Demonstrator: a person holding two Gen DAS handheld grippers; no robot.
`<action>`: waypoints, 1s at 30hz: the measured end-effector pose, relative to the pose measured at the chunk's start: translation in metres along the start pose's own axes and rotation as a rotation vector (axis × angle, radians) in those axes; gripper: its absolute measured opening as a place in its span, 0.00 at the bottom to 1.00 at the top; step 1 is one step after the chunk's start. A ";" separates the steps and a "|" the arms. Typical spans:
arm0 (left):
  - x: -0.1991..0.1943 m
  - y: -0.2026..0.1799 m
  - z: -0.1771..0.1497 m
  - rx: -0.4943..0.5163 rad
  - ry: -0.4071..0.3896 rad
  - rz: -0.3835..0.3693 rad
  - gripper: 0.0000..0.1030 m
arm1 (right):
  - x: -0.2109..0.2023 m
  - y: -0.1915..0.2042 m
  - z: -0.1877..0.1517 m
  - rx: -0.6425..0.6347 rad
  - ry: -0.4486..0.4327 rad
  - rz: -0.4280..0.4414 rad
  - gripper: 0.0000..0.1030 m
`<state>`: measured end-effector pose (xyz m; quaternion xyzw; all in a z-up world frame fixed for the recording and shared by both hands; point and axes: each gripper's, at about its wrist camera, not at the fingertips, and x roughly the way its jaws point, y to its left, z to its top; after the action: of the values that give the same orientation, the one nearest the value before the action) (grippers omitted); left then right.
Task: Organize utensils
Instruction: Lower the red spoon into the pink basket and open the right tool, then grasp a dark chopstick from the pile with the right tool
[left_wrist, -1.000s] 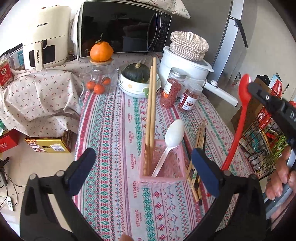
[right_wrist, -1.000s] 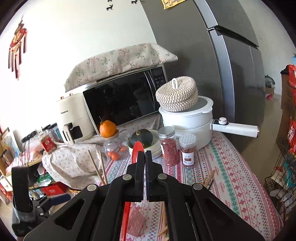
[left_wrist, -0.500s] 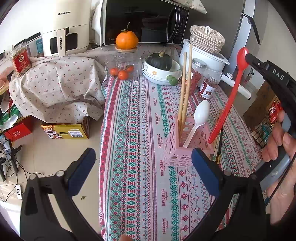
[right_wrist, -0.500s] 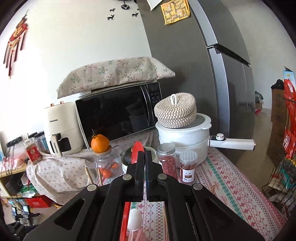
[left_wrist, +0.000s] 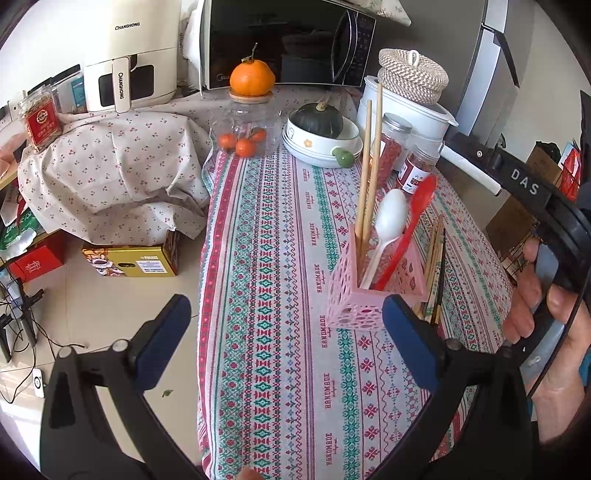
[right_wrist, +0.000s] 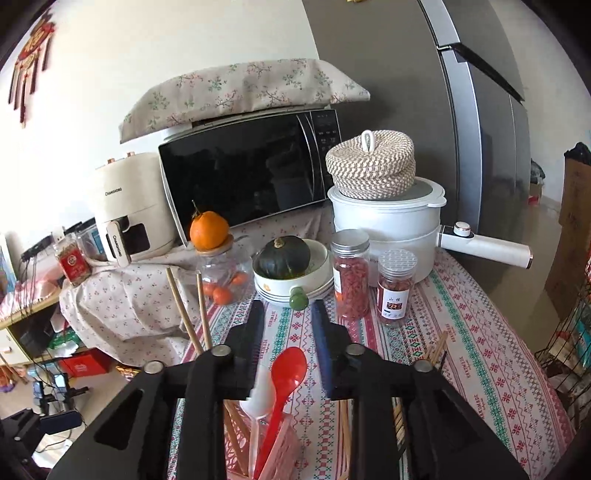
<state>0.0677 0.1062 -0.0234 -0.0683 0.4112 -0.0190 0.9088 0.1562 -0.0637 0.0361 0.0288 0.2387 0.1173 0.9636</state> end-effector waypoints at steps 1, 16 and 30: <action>0.000 -0.001 0.000 0.003 -0.001 -0.002 1.00 | -0.005 -0.004 0.001 0.015 -0.002 0.011 0.48; 0.000 -0.032 -0.011 0.039 0.002 -0.078 1.00 | 0.003 -0.100 -0.032 0.217 0.442 0.013 0.64; 0.023 -0.042 -0.011 0.011 0.079 -0.111 1.00 | 0.056 -0.171 -0.079 0.272 0.739 -0.206 0.64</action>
<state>0.0756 0.0611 -0.0423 -0.0852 0.4423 -0.0744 0.8897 0.2036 -0.2168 -0.0786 0.0880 0.5839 -0.0102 0.8070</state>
